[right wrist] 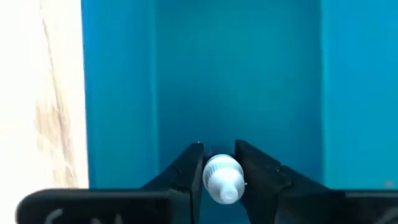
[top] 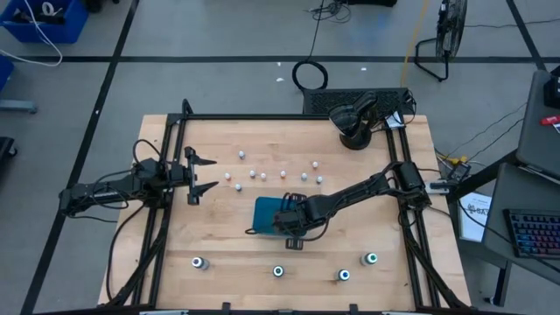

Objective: Pick & Place food coloring
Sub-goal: Put the purple food coloring bottle into the blue bin, then put the black food coloring bottle into the blue bin

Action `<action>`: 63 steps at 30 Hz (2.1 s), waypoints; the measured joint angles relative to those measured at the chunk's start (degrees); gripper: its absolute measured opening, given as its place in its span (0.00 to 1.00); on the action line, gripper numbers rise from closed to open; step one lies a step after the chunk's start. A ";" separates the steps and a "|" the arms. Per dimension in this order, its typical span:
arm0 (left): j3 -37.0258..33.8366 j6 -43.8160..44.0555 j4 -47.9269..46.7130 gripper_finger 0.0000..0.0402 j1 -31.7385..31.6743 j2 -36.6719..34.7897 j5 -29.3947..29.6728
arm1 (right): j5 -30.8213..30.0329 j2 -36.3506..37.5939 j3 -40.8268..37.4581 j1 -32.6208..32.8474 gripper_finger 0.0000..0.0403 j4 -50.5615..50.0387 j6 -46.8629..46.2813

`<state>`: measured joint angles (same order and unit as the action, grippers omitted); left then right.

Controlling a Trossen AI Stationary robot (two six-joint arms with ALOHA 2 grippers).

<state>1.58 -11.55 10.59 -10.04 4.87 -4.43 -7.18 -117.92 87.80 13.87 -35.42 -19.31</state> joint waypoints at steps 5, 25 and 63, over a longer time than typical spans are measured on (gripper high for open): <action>0.00 0.00 -0.02 0.76 0.02 0.00 0.01 | 0.00 0.32 0.01 0.00 0.33 1.52 0.15; 0.00 0.00 -0.02 0.76 0.02 0.01 0.01 | -2.27 10.55 0.03 -0.71 0.39 -2.01 -0.62; 0.00 0.00 -0.02 0.76 0.02 -0.01 0.00 | 4.99 18.72 -20.88 -24.81 0.45 -6.36 2.45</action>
<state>1.58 -11.55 10.57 -10.02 4.86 -4.43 -2.19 -99.20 66.92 -10.94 -41.78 -16.87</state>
